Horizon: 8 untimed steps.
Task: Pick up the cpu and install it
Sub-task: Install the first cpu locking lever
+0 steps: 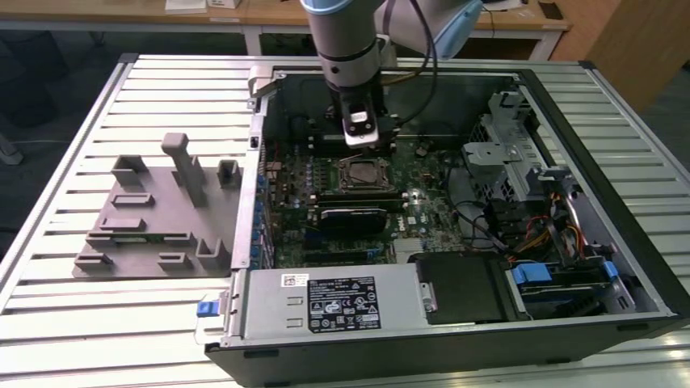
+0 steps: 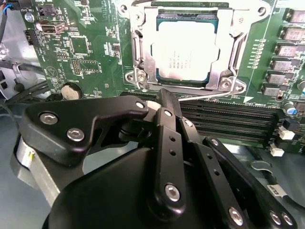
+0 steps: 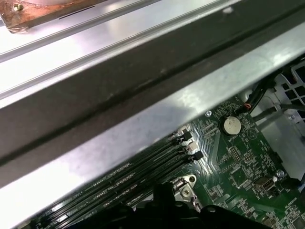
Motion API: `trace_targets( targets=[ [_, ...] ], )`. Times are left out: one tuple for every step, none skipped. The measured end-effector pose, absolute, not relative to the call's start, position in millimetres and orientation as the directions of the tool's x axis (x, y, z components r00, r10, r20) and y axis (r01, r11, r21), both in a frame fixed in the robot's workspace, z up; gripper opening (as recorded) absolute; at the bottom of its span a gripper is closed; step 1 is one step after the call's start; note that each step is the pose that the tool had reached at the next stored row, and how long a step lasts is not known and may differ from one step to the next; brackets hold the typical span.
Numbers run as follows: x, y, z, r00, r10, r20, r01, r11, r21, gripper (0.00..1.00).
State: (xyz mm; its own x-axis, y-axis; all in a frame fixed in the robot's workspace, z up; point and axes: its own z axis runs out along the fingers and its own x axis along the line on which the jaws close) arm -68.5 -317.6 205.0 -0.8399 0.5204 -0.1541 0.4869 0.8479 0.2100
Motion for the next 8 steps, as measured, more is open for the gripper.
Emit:
trace_targets(
  targets=[
    [-67.8,-317.4,205.0,-0.84,0.52,-0.154,0.487,0.848,0.21,0.11],
    [-67.2,-317.2,204.9,-0.84,0.52,-0.154,0.487,0.848,0.21,0.11],
    [-66.7,-317.1,204.8,-0.84,0.52,-0.154,0.487,0.848,0.21,0.11],
    [-66.4,-316.8,204.8,-0.84,0.521,-0.154,0.487,0.848,0.21,0.11],
    [-66.3,-316.4,204.7,-0.84,0.521,-0.154,0.487,0.848,0.21,0.11],
    [-66.2,-315.7,204.6,-0.84,0.521,-0.154,0.487,0.848,0.21,0.11],
    [-66.2,-315.0,204.6,-0.84,0.521,-0.154,0.487,0.848,0.21,0.11],
    [-66.2,-314.2,204.5,-0.839,0.521,-0.154,0.488,0.848,0.21,0.11]
  ],
)
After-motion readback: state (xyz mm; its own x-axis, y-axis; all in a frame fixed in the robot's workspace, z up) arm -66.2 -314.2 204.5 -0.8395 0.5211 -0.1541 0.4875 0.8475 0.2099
